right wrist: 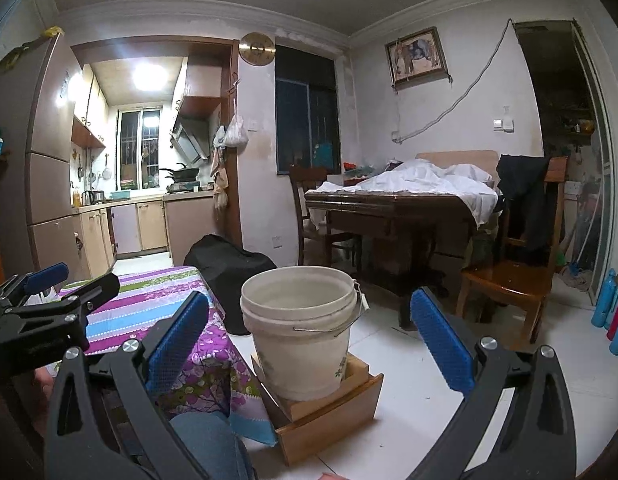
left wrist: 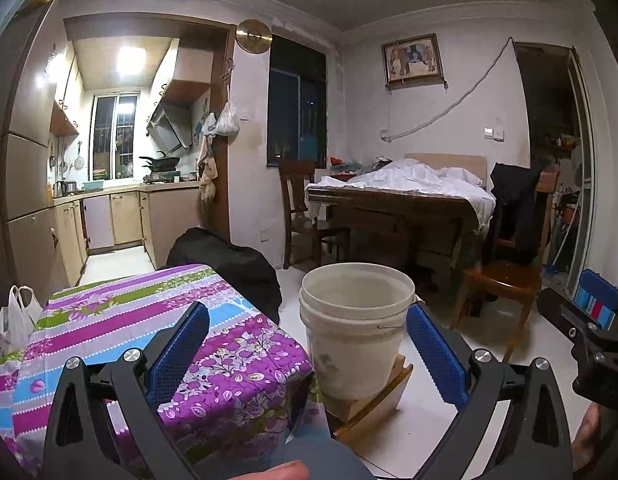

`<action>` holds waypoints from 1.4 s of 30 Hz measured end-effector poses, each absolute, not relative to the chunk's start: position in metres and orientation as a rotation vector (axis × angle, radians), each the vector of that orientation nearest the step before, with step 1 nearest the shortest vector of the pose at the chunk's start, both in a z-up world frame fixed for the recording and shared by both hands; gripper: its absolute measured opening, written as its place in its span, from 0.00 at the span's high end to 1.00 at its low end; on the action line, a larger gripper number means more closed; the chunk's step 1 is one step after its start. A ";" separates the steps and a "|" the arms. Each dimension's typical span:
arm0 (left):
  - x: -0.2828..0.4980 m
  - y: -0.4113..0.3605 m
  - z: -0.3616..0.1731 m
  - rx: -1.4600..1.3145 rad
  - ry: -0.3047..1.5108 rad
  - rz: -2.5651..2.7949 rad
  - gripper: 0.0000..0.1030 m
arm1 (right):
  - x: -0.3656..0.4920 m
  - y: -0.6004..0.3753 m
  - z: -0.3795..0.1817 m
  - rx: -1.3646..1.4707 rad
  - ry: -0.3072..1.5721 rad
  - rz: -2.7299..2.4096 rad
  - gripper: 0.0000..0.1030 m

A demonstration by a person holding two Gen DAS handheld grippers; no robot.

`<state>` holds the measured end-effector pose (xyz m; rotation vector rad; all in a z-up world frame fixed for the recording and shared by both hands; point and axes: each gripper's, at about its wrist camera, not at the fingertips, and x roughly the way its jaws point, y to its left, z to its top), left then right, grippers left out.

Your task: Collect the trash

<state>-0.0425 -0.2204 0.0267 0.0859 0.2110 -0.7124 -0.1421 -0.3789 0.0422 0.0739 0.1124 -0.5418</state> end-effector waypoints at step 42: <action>-0.041 -0.213 0.024 0.097 0.212 -0.739 0.05 | -0.143 -0.377 0.046 0.061 0.118 -0.521 0.05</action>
